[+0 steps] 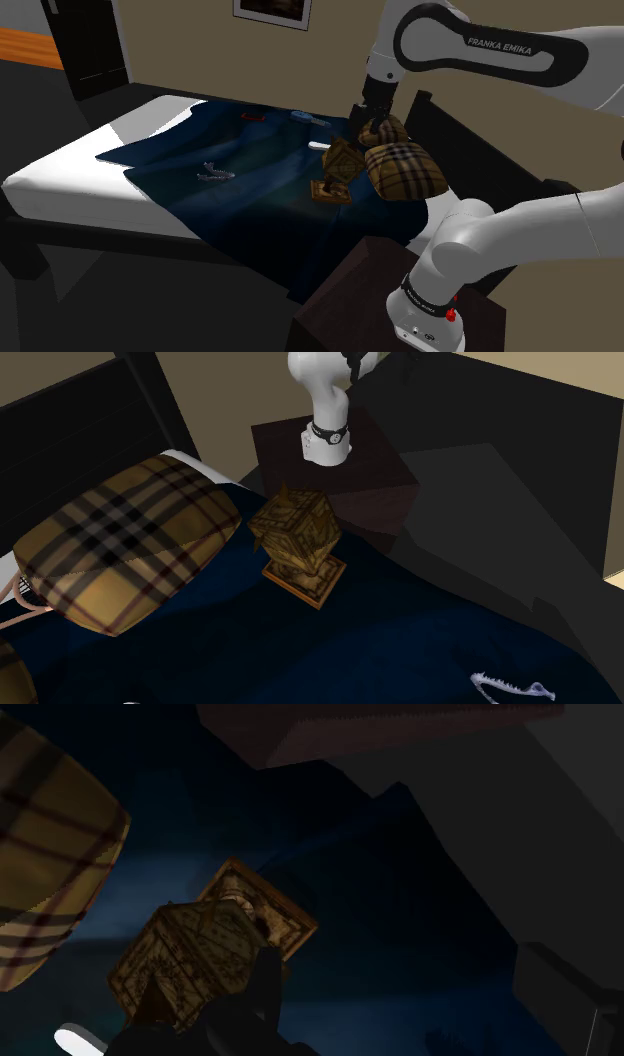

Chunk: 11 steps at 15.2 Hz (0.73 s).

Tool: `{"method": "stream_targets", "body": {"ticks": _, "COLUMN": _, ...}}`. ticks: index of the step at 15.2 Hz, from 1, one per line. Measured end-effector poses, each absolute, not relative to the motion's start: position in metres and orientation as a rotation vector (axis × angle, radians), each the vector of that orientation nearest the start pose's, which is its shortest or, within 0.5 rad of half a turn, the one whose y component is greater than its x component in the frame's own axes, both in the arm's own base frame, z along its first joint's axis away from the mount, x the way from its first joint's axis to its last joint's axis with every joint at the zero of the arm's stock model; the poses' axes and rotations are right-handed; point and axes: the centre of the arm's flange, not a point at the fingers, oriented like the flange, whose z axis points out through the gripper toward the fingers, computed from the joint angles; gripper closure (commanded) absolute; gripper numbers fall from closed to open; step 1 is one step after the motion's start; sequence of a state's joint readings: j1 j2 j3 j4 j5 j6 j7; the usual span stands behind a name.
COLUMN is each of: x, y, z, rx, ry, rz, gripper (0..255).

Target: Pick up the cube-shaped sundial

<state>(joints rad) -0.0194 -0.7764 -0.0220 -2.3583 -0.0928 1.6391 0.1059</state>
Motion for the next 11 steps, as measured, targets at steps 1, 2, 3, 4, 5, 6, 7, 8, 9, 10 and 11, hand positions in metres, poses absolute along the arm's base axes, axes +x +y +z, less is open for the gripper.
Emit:
{"method": "stream_targets", "body": {"ticks": 1, "x": 0.316, "y": -0.024, "z": 0.593, "rx": -3.208, "ry": 0.221, "rz": -0.096, "gripper": 0}}
{"method": "stream_targets", "body": {"ticks": 2, "x": 0.316, "y": -0.031, "z": 0.590, "rx": -3.195, "ry": 0.236, "rz": -0.100, "gripper": 0}}
{"method": "stream_targets", "body": {"ticks": 3, "x": 0.320, "y": -0.042, "z": 0.585, "rx": -3.176, "ry": 0.258, "rz": -0.106, "gripper": 0}}
{"method": "stream_targets", "body": {"ticks": 4, "x": 0.321, "y": -0.055, "z": 0.580, "rx": -3.153, "ry": 0.284, "rz": -0.114, "gripper": 0}}
{"method": "stream_targets", "body": {"ticks": 5, "x": 0.324, "y": -0.068, "z": 0.575, "rx": -3.128, "ry": 0.312, "rz": -0.123, "gripper": 0}}
{"method": "stream_targets", "body": {"ticks": 6, "x": 0.324, "y": -0.081, "z": 0.568, "rx": -3.102, "ry": 0.339, "rz": -0.132, "gripper": 0}}
{"method": "stream_targets", "body": {"ticks": 7, "x": 0.324, "y": -0.093, "z": 0.561, "rx": -3.075, "ry": 0.367, "rz": -0.141, "gripper": 0}}
{"method": "stream_targets", "body": {"ticks": 8, "x": 0.327, "y": -0.107, "z": 0.554, "rx": -3.048, "ry": 0.395, "rz": -0.150, "gripper": 0}}
{"method": "stream_targets", "body": {"ticks": 9, "x": 0.333, "y": -0.120, "z": 0.548, "rx": -3.020, "ry": 0.423, "rz": -0.159, "gripper": 0}}
{"method": "stream_targets", "body": {"ticks": 10, "x": 0.336, "y": -0.133, "z": 0.537, "rx": -2.992, "ry": 0.450, "rz": -0.166, "gripper": 0}}
{"method": "stream_targets", "body": {"ticks": 11, "x": 0.334, "y": -0.147, "z": 0.527, "rx": -2.964, "ry": 0.477, "rz": -0.176, "gripper": 0}}
